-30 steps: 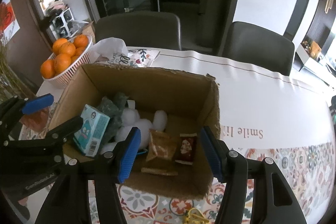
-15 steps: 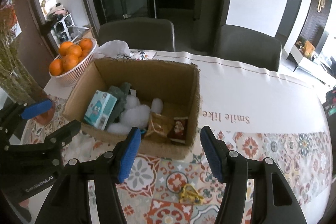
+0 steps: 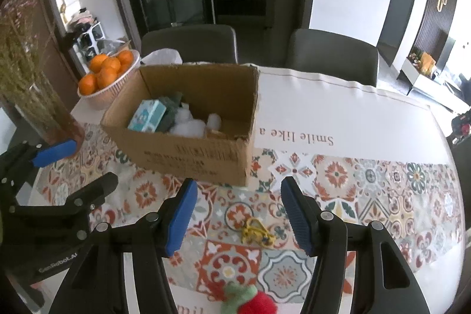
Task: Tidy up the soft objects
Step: 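Move left tool to the red-green strawberry plush while right tool reaches the yellow minion toy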
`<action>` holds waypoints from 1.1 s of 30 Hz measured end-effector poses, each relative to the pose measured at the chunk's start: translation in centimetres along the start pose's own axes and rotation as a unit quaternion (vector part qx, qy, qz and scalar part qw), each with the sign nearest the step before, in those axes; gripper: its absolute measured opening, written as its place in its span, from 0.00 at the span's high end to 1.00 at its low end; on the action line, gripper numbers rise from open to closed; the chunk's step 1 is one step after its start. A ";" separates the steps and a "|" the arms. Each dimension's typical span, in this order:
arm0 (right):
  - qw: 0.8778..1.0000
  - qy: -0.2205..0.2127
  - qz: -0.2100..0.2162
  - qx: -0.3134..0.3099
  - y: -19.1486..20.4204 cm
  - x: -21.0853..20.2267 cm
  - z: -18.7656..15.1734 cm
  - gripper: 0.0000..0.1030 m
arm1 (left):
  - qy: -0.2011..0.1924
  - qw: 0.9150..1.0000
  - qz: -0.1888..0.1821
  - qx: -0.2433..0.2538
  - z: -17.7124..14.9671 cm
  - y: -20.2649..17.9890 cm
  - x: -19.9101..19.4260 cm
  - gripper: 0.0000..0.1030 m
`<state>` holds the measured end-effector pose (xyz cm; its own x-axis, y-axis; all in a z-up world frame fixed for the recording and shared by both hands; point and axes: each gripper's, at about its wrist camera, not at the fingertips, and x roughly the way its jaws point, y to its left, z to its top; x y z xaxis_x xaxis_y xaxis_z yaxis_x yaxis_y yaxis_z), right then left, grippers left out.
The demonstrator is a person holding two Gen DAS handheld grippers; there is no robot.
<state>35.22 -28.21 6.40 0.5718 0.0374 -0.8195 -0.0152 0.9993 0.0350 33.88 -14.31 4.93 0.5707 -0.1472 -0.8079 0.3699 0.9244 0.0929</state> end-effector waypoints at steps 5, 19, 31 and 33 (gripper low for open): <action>1.000 0.003 0.004 -0.022 -0.9 -0.6 -1.9 0.41 | 0.010 1.000 -0.013 0.014 -1.8 -2.2 -0.1 0.29; 0.995 0.012 0.023 -0.097 -3.3 -0.7 -6.2 0.41 | 0.037 0.996 -0.053 0.058 -6.2 -8.7 0.9 0.29; 0.988 0.039 0.039 -0.144 -4.9 2.3 -9.3 0.41 | 0.082 0.988 -0.102 0.078 -9.8 -13.1 3.6 0.29; 0.988 0.039 0.043 -0.145 -5.1 2.7 -9.7 0.41 | 0.089 0.986 -0.114 0.077 -10.3 -13.6 4.0 0.29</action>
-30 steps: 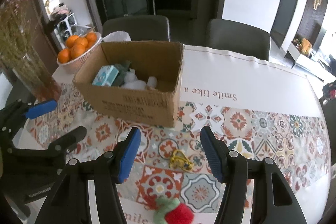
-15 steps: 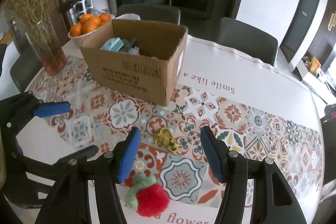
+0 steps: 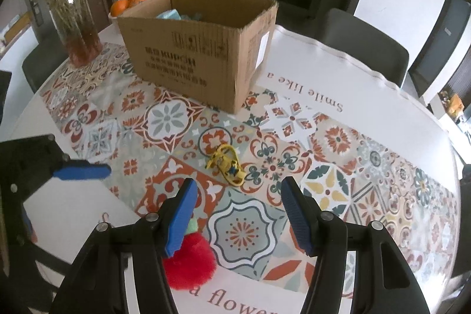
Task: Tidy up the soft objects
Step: 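Move left tool to the red-green strawberry plush while right tool reaches the yellow minion toy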
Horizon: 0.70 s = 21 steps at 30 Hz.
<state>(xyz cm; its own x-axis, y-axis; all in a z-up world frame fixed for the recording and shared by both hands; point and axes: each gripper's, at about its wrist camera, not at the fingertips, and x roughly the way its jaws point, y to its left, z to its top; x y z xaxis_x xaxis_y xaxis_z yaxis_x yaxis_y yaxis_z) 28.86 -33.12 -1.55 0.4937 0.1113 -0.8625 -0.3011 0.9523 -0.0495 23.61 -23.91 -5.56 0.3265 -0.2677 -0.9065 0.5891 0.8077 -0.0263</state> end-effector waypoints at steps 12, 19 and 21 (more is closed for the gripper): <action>0.999 -0.002 0.039 -0.020 -0.7 3.2 -2.3 0.41 | 0.007 0.998 -0.063 0.010 -0.9 -2.7 3.1 0.20; 0.999 -0.011 0.044 -0.030 -1.2 5.4 -2.7 0.41 | -0.023 0.999 -0.038 0.021 -1.4 -3.8 4.5 0.19; 0.998 -0.017 0.040 -0.034 -1.3 5.9 -2.8 0.41 | -0.037 0.999 -0.030 0.027 -1.6 -4.2 4.6 0.19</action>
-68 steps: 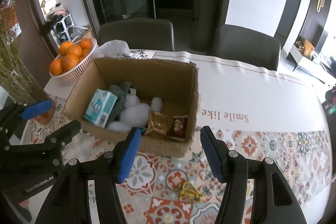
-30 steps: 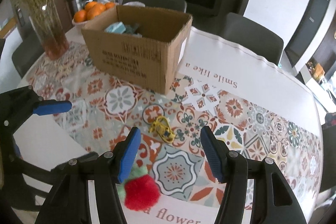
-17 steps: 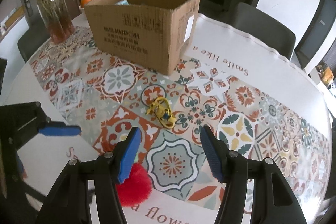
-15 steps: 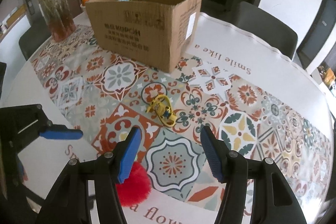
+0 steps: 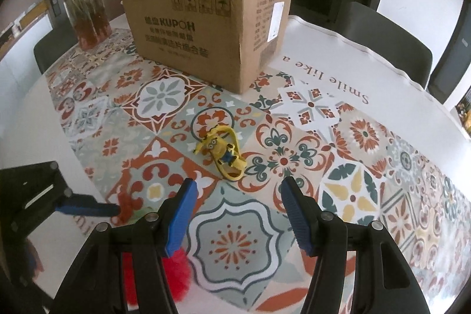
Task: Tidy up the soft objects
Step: 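Move left tool to the red-green strawberry plush while right tool reaches the yellow minion toy, then close left tool on the strawberry plush while right tool closes on the minion toy, then lift and carry the strawberry with left tool while right tool carries the minion to the box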
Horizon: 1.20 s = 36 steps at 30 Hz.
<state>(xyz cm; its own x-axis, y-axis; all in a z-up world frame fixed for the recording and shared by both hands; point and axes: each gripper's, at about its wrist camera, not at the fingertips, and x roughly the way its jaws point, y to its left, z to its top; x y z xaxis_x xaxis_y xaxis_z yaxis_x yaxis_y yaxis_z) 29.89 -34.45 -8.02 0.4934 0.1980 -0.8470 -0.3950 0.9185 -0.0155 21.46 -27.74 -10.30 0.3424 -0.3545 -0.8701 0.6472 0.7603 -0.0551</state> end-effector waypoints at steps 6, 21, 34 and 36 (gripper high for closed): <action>1.000 -0.007 -0.004 -0.021 0.0 1.8 0.0 0.41 | -0.049 0.996 0.059 0.050 -0.2 -1.8 -0.1 0.19; 0.997 -0.006 0.006 -0.079 2.0 6.1 1.8 0.41 | -0.055 0.997 0.044 0.026 -0.4 -0.3 2.4 0.40; 0.999 -0.015 0.034 0.000 0.8 5.9 1.3 0.73 | -0.075 0.996 -0.004 -0.056 -1.3 3.2 2.4 0.60; 0.999 -0.018 0.029 0.021 0.4 5.5 1.0 0.74 | -0.073 0.995 -0.011 -0.071 -1.4 3.9 2.4 0.60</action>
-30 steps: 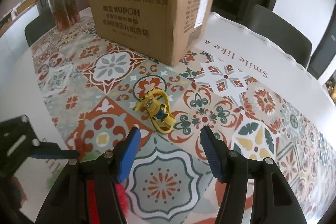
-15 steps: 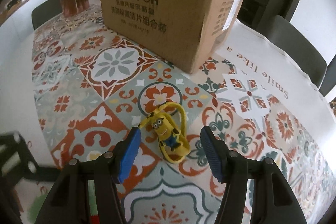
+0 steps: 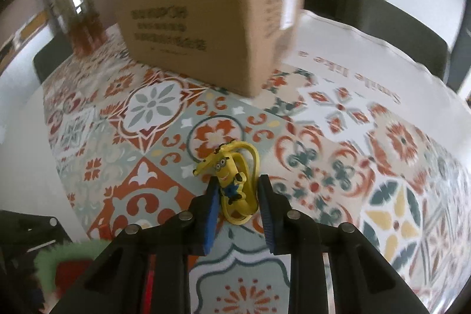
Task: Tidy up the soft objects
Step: 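Lift and carry the strawberry with left tool while right tool carries the minion to the box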
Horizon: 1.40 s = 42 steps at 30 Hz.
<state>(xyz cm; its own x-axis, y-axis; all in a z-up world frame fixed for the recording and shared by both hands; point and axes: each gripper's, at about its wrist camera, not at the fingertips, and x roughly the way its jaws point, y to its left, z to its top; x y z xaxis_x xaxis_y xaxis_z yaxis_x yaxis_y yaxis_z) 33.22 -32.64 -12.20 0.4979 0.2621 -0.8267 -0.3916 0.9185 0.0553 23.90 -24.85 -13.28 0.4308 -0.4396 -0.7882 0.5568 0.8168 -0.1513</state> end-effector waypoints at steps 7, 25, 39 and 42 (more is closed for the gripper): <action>0.997 -0.016 -0.014 0.071 -1.4 -2.4 -1.5 0.74 | 0.003 0.999 -0.009 -0.033 -0.8 0.0 -2.0 0.61; 0.986 -0.077 -0.052 0.136 0.4 -9.2 -1.9 0.73 | -0.045 0.997 0.013 -0.058 0.8 1.2 -7.6 0.61; 0.981 -0.122 -0.066 0.134 5.0 -13.3 0.6 0.73 | -0.096 0.991 0.051 -0.081 2.4 4.9 -12.9 0.61; 0.981 -0.129 -0.061 0.132 6.1 -13.8 1.3 0.73 | -0.107 0.989 0.058 -0.085 2.7 5.8 -14.0 0.61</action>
<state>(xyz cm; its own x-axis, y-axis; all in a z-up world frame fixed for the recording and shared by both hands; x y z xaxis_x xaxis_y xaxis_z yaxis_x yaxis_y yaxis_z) 24.97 -30.30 0.22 0.7217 0.1794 -0.6686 -0.1188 0.9836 0.1357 23.03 -14.92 -1.48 0.6345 -0.3936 -0.6652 0.3751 0.9093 -0.1802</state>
